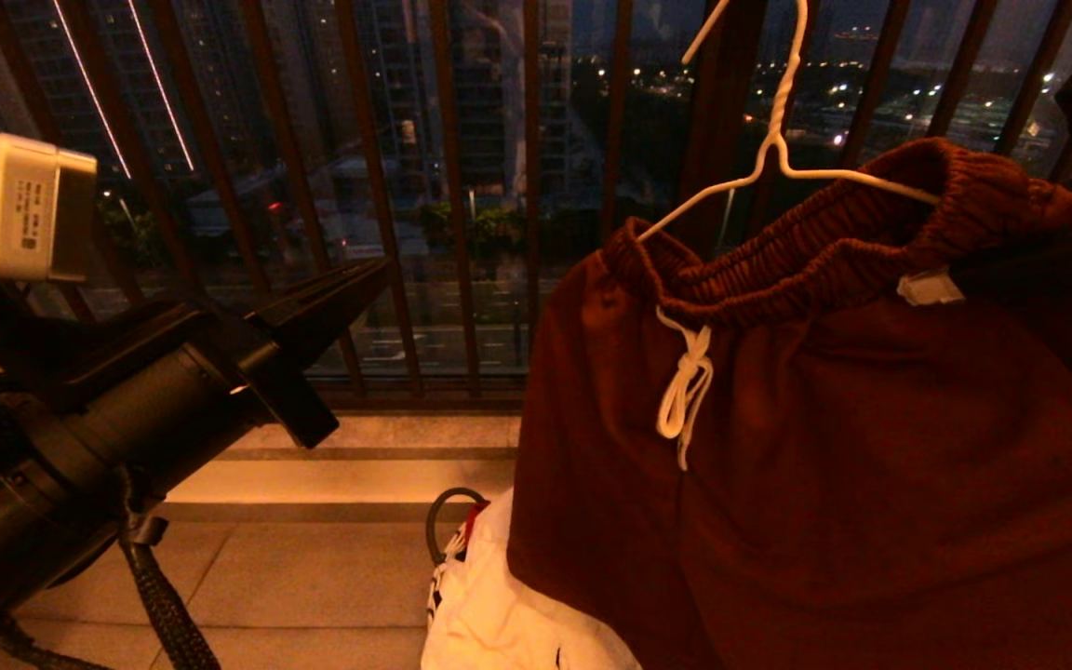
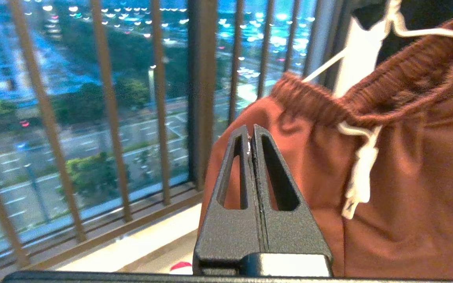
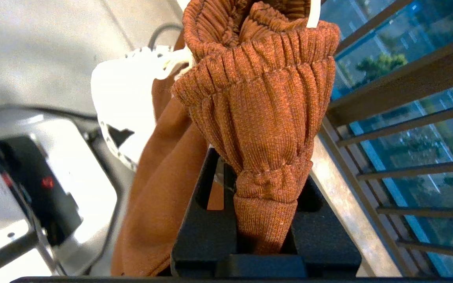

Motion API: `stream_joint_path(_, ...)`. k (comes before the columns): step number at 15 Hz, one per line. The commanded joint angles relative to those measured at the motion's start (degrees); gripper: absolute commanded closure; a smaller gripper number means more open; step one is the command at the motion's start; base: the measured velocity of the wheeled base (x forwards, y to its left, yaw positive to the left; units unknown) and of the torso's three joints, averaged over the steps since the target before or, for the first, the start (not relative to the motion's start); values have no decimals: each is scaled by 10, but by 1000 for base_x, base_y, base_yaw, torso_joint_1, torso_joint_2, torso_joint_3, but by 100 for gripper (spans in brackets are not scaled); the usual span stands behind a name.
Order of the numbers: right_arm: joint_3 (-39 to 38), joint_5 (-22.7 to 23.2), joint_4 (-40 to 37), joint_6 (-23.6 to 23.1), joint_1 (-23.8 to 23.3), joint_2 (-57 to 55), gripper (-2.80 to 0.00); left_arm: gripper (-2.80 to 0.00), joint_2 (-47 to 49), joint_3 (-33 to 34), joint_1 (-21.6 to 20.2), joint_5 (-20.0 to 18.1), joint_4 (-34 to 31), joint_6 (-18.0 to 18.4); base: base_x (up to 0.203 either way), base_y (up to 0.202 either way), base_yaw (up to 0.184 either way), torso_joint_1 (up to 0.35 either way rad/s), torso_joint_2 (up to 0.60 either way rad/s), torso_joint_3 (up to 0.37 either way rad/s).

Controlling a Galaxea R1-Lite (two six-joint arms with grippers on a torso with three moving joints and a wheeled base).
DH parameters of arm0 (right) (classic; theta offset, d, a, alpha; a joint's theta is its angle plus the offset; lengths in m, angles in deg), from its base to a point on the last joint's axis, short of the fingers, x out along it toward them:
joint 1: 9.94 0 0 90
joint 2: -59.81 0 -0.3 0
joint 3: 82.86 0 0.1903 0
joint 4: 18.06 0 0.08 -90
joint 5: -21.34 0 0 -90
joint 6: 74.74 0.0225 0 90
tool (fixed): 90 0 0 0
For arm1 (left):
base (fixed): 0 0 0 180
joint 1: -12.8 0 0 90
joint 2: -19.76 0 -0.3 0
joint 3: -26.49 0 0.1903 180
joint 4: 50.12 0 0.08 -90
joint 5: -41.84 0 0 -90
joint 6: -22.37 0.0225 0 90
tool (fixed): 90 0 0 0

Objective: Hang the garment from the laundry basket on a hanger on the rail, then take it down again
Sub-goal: Hang the clothes rack on the clothesline

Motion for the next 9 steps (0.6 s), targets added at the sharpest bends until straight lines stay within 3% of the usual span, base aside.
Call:
stream_joint_path(1, -37, 9, 19, 5, 0, 29, 0, 0, -10, 1, -1, 2, -9, -1, 0, 0, 0, 0, 0, 0)
stream_joint_path(6, -158, 125, 110, 12, -14, 72, 0, 0, -33, -15, 0, -4, -111, -3, 0, 0, 0, 0, 0, 0)
stream_joint_path(9, -165, 197, 111, 8, -25, 74, 0, 0, -76, -45, 0, -35, -254, -4, 0, 0, 0, 0, 0, 0)
